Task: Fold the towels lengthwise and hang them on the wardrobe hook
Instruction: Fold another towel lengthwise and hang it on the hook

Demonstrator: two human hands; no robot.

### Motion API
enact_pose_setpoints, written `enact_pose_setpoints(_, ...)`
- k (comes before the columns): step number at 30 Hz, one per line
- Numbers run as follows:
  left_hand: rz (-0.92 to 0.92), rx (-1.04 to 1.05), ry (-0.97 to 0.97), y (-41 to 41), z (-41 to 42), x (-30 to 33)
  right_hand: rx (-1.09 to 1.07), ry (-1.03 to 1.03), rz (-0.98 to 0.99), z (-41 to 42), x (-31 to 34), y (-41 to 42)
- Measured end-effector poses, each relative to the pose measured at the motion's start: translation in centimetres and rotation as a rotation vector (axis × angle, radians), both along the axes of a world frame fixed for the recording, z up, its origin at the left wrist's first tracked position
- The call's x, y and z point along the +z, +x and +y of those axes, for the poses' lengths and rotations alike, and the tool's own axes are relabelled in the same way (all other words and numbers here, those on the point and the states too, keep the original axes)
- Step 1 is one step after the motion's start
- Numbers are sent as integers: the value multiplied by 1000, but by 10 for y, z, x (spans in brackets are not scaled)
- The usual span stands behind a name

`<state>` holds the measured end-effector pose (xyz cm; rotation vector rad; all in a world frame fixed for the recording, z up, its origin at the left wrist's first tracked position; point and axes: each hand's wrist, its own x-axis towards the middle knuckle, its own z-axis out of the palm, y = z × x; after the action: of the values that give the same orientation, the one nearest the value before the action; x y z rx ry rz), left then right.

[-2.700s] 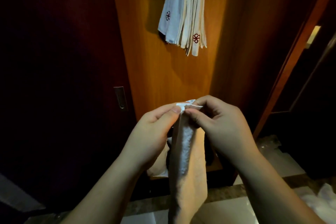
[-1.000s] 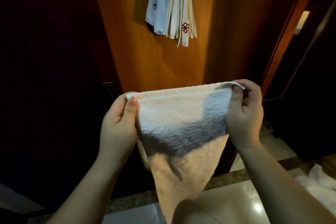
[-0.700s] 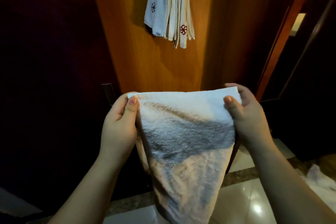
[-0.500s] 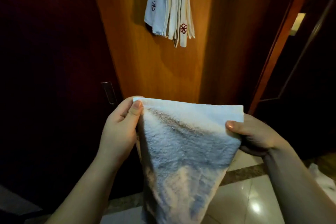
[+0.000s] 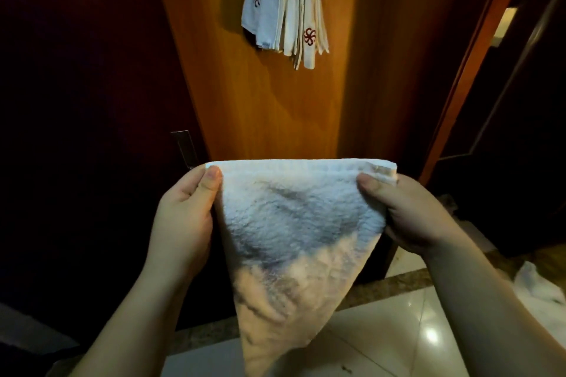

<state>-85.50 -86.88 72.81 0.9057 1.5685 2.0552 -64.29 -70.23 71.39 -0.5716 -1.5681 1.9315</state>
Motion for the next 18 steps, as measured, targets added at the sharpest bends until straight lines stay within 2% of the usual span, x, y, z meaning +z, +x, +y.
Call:
enact_pose_setpoints(4, -63, 106, -53, 13, 10, -12, -234, 45, -163, -19, 0, -23)
enact_pose_setpoints(10, -28, 183, -102, 56, 10, -24, -361, 131, -269, -56, -11, -38)
enact_pose_setpoints(14, -57, 107, -102, 80, 8, -21, -353, 215, -328, -74, -13, -46)
enact_pose_setpoints(18, -96, 17, -65, 95, 8, -15, -261, 220, -272, -82, -14, -49)
